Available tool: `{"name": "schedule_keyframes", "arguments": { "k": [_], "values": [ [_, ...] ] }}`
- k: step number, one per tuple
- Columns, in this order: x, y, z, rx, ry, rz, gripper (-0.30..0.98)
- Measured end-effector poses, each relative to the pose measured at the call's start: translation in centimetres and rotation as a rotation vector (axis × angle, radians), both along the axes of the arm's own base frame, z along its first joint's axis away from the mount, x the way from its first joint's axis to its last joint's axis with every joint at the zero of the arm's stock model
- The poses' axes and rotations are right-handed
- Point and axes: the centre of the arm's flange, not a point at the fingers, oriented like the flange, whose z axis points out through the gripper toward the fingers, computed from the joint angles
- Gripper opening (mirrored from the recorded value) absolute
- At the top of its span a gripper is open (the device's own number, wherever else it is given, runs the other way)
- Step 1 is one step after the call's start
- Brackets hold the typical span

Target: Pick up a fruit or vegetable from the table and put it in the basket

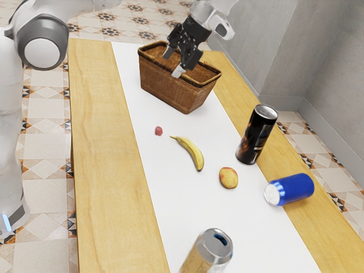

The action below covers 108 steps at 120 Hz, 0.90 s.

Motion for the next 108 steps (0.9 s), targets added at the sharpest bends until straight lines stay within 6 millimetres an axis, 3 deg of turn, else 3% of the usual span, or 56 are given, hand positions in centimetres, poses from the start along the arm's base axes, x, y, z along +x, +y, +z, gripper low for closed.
{"name": "schedule_keyframes", "arguments": {
  "k": [15, 31, 42, 48, 54, 59, 67, 72, 87, 108],
  "values": [
    [2.2, 0.0, 0.6, 0.016, -0.159, -0.008, 0.69],
    [3.1, 0.0, 1.7, 0.026, -0.263, -0.013, 0.69],
    [-0.1, -0.5, 9.7, 0.021, -0.468, -0.028, 0.69],
    [-0.5, -1.6, 11.5, 0.013, -0.534, -0.053, 0.69],
    [-0.4, -3.7, 12.0, 0.000, -0.567, -0.096, 0.69],
    [0.3, -6.0, 11.4, -0.013, -0.569, -0.141, 0.69],
    [2.5, -10.2, 8.9, -0.035, -0.539, -0.215, 0.69],
    [3.6, -11.8, 7.5, -0.042, -0.523, -0.241, 0.68],
    [7.2, -12.8, 2.9, -0.046, -0.464, -0.248, 0.69],
    [9.7, -13.1, -0.7, -0.047, -0.431, -0.248, 0.69]
  ]
}}
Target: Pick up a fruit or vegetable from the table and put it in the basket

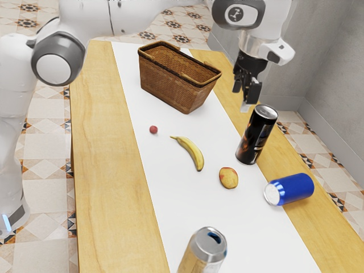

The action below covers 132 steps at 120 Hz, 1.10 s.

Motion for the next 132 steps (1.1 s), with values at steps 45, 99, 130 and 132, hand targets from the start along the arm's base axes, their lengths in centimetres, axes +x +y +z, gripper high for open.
{"name": "schedule_keyframes", "arguments": {
  "k": [45, 99, 130, 132],
  "values": [
    [4.9, 0.4, -15.7, -0.004, 0.160, 0.016, 0.69],
    [5.7, -2.0, -21.6, -0.026, 0.146, -0.015, 0.69],
    [4.9, -2.7, -23.6, -0.020, 0.174, -0.028, 0.69],
    [4.9, -2.9, -23.6, -0.021, 0.174, -0.031, 0.69]
  ]
}}
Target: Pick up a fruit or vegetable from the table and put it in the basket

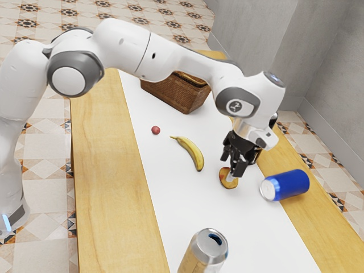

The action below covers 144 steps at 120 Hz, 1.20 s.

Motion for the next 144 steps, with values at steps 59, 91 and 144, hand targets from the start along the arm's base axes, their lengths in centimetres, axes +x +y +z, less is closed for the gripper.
{"name": "schedule_keyframes", "arguments": {
  "k": [59, 91, 144],
  "values": [
    [0.3, -0.1, -0.5, -0.001, -0.006, -0.001, 0.69],
    [1.0, -0.1, -1.9, 0.001, 0.005, 0.000, 0.69],
    [1.9, 0.0, -4.3, 0.004, 0.032, 0.005, 0.61]
  ]
}}
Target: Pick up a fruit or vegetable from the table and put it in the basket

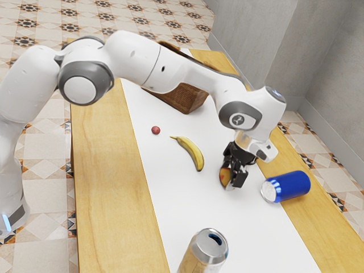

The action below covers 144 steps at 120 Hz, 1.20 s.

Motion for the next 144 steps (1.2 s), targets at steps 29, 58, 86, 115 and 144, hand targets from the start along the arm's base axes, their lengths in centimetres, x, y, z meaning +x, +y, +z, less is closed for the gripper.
{"name": "schedule_keyframes", "arguments": {
  "k": [29, 58, 86, 115, 144],
  "values": [
    [0.0, 0.0, 0.7, 0.008, -0.014, 0.002, 0.45],
    [-1.2, 0.8, 9.8, -0.001, -0.134, 0.013, 0.41],
    [-3.0, 8.3, 22.9, 0.029, -0.280, 0.137, 0.39],
    [-6.2, 22.7, 26.8, 0.097, -0.266, 0.397, 0.39],
    [-9.3, 36.5, 24.5, 0.067, -0.193, 0.654, 0.38]
  ]
}}
